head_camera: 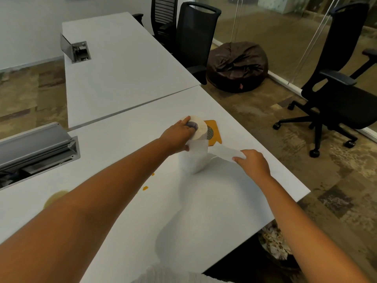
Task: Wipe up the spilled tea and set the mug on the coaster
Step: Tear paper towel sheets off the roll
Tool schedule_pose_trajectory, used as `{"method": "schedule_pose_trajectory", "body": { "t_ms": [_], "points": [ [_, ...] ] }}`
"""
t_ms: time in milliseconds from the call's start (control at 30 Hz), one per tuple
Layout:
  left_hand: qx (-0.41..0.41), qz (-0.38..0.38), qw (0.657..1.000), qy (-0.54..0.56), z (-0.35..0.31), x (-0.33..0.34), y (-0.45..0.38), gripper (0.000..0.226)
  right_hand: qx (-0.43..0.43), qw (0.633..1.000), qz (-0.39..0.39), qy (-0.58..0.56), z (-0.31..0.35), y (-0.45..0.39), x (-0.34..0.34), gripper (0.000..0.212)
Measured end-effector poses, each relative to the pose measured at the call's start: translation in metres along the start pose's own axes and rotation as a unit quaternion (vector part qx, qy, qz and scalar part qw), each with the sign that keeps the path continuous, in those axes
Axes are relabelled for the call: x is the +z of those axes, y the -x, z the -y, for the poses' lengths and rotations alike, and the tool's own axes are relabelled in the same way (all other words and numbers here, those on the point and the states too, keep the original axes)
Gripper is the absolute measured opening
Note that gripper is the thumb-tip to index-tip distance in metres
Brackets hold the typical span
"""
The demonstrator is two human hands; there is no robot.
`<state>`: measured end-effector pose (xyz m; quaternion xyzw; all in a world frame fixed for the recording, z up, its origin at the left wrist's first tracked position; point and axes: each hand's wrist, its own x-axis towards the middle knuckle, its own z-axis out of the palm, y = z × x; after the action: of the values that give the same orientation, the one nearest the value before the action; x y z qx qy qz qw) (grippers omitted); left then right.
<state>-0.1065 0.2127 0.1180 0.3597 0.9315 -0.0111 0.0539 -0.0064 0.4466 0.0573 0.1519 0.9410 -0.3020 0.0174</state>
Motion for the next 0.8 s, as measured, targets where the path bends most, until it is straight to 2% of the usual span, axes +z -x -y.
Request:
{"method": "schedule_pose_trajectory", "body": {
  "t_ms": [167, 467, 667, 800],
  "points": [
    [-0.003, -0.005, 1.0, 0.003, -0.001, 0.001, -0.001, 0.064, 0.01, 1.0, 0.021, 0.0, -0.005, -0.009, -0.007, 0.033],
    [-0.011, -0.004, 1.0, 0.008, 0.001, 0.001, 0.001, 0.063, 0.057, 0.998, 0.012, -0.005, -0.016, -0.014, -0.006, 0.035],
    [-0.01, -0.001, 1.0, 0.007, 0.001, 0.0, 0.001, 0.063, 0.031, 0.999, 0.042, -0.005, -0.023, -0.011, -0.006, 0.027],
    [-0.009, -0.001, 1.0, 0.011, -0.001, 0.0, 0.001, 0.062, 0.06, 0.998, 0.035, 0.008, -0.03, -0.013, -0.006, 0.028]
  ]
}}
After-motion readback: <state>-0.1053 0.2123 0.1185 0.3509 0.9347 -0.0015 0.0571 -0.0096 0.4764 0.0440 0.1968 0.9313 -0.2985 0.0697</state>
